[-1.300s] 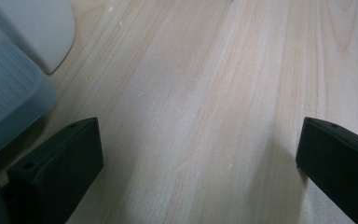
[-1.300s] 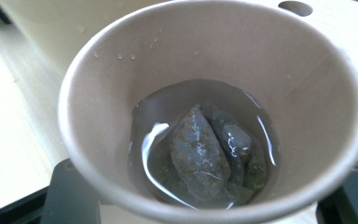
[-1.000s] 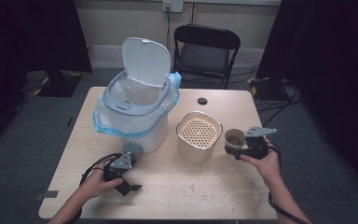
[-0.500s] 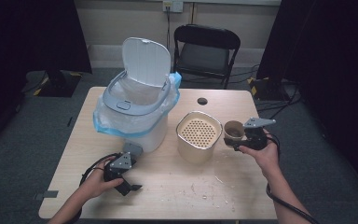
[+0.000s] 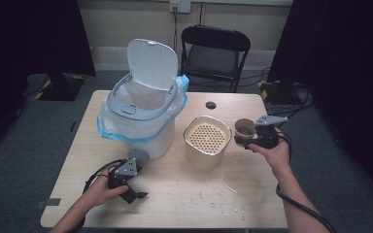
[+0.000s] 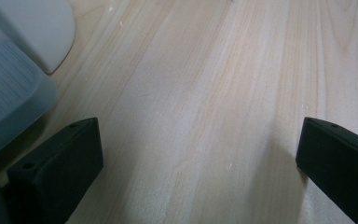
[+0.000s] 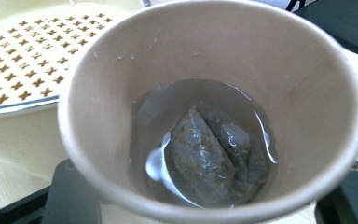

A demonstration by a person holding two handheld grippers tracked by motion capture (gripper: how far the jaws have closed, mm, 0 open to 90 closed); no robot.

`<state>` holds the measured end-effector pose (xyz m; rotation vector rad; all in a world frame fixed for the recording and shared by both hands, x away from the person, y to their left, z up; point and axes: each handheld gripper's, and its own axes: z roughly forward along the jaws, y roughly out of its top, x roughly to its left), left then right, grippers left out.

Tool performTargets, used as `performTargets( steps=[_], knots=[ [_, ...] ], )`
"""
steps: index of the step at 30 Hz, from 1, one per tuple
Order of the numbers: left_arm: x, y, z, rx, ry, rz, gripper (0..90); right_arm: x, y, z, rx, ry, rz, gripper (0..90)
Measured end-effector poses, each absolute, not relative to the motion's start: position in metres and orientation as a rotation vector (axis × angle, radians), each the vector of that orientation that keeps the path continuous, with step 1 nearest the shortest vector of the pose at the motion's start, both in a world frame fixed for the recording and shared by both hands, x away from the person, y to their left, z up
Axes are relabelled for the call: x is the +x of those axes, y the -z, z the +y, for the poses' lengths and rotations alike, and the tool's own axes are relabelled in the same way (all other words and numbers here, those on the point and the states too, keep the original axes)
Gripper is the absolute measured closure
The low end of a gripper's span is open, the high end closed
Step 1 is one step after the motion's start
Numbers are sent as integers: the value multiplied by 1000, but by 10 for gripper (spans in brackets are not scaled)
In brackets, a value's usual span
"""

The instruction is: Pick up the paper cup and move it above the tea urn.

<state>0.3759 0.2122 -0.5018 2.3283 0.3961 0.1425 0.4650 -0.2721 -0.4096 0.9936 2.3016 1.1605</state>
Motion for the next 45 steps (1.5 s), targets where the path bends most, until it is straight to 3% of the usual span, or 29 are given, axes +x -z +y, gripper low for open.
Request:
performTargets(
  steps=[45],
  knots=[
    [376, 502, 212, 2322, -153, 401, 0, 492, 392, -265, 981, -1176, 2256, 333]
  ],
)
